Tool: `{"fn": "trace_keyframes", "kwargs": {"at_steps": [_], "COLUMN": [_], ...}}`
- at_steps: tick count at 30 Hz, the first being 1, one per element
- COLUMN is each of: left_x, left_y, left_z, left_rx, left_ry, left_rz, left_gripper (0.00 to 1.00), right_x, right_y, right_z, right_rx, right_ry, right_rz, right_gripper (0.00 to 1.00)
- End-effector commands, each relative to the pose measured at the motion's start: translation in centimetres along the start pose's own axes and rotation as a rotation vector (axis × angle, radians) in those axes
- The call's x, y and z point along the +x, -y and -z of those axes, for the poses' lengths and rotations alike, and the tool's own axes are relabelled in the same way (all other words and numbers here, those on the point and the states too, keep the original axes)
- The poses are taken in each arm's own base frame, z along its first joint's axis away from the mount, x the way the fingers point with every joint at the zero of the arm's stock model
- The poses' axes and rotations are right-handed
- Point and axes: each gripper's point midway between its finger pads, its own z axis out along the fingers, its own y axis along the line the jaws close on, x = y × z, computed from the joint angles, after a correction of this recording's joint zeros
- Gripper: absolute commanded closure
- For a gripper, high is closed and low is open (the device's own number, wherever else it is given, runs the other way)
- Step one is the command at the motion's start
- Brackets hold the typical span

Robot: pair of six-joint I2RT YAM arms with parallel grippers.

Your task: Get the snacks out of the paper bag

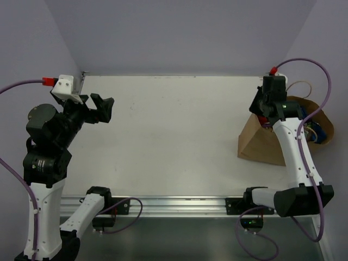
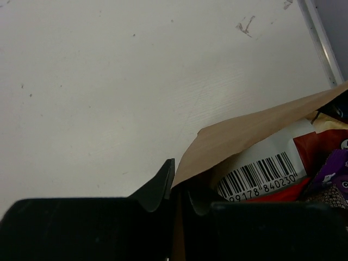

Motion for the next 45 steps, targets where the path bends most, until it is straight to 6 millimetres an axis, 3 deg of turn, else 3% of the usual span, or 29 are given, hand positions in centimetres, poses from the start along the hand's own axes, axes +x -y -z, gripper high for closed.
{"fn": "trace_keyframes", "kwargs": {"at_steps": [1, 3, 4, 9, 10, 12, 13, 15, 16, 18, 19, 20, 23, 25, 27, 28, 30, 33, 37, 41, 43, 44, 45], "left_x": [-0.4, -0.5, -0.5, -0.5, -0.5, -0.4, -0.4, -0.2, -0.1, 0.2, 0.3, 0.4, 0.8, 1.2, 1.5, 1.5, 1.9, 2.6, 3.8, 4.4, 4.6, 4.9, 5.8], "left_y": [0.3, 0.3, 0.3, 0.3, 0.3, 0.3, 0.3, 0.3, 0.3, 0.2, 0.2, 0.2, 0.1, 0.0, -0.2, -0.4, -0.5, -0.2, 2.1, 4.0, 5.5, 7.2, 7.7], "left_z": [0.0, -0.1, -0.1, -0.1, -0.2, -0.2, -0.3, -0.4, -0.5, -0.6, -0.7, -0.8, -1.0, -1.2, -1.1, -1.2, -1.3, -1.8, -3.6, -5.7, -7.3, -7.5, -8.9], "left_rx": [0.016, 0.016, 0.012, 0.013, 0.013, 0.012, 0.014, 0.016, 0.017, 0.016, 0.016, 0.016, 0.010, 0.005, -0.003, -0.016, -0.026, -0.010, 0.132, 0.248, 0.302, 0.350, 0.350], "left_ry": [0.023, 0.023, 0.023, 0.020, 0.020, 0.017, 0.014, 0.009, 0.003, -0.008, -0.015, -0.020, -0.038, -0.057, -0.072, -0.076, -0.087, -0.116, -0.185, -0.236, -0.266, -0.282, -0.316], "left_rz": [-0.003, -0.005, -0.005, -0.003, -0.003, -0.001, 0.000, 0.002, 0.003, 0.004, 0.007, 0.006, 0.012, 0.015, 0.017, 0.019, 0.031, 0.065, 0.115, 0.161, 0.168, 0.147, 0.136], "left_gripper": [0.00, 0.00, 0.00, 0.00, 0.00, 0.00, 0.00, 0.00, 0.00, 0.00, 0.00, 0.00, 0.00, 0.00, 0.00, 0.00, 0.00, 0.00, 0.00, 0.00, 0.00, 0.00, 0.00], "right_x": [-0.8, -0.8, -0.1, 2.0, 3.2, 4.8, 7.2, 8.5, 10.5, 12.3, 13.0, 14.3, 16.3, 16.5, 16.7, 16.4, 15.5, 13.8, 10.5, 8.6, 8.3, 7.0, 6.2], "right_y": [-3.7, -5.5, -7.3, -14.4, -16.8, -19.5, -21.6, -24.5, -26.2, -29.0, -30.6, -31.7, -34.7, -36.1, -36.8, -37.0, -37.1, -36.2, -33.7, -30.4, -29.0, -27.5, -26.8], "right_z": [1.4, 1.9, 2.5, 5.0, 5.8, 6.8, 7.3, 9.0, 10.6, 12.1, 14.2, 14.3, 17.3, 19.4, 19.8, 20.2, 21.0, 22.4, 25.9, 27.9, 27.2, 28.0, 27.9], "right_rx": [-0.120, -0.155, -0.204, -0.394, -0.447, -0.523, -0.568, -0.647, -0.701, -0.768, -0.832, -0.850, -0.978, -1.054, -1.075, -1.087, -1.104, -1.122, -1.165, -1.166, -1.118, -1.116, -1.094], "right_ry": [0.038, 0.036, 0.025, -0.014, -0.037, -0.076, -0.123, -0.138, -0.161, -0.185, -0.176, -0.196, -0.204, -0.186, -0.180, -0.172, -0.149, -0.101, -0.027, 0.007, 0.036, 0.083, 0.123], "right_rz": [0.071, 0.115, 0.152, 0.250, 0.297, 0.347, 0.406, 0.466, 0.525, 0.592, 0.622, 0.646, 0.671, 0.667, 0.681, 0.680, 0.680, 0.668, 0.635, 0.615, 0.612, 0.586, 0.572], "right_gripper": [0.91, 0.97, 1.00, 1.00, 1.00, 1.00, 1.00, 1.00, 1.00, 1.00, 1.00, 1.00, 1.00, 1.00, 0.95, 0.84, 0.71, 0.47, 0.22, 0.15, 0.14, 0.14, 0.14]}}
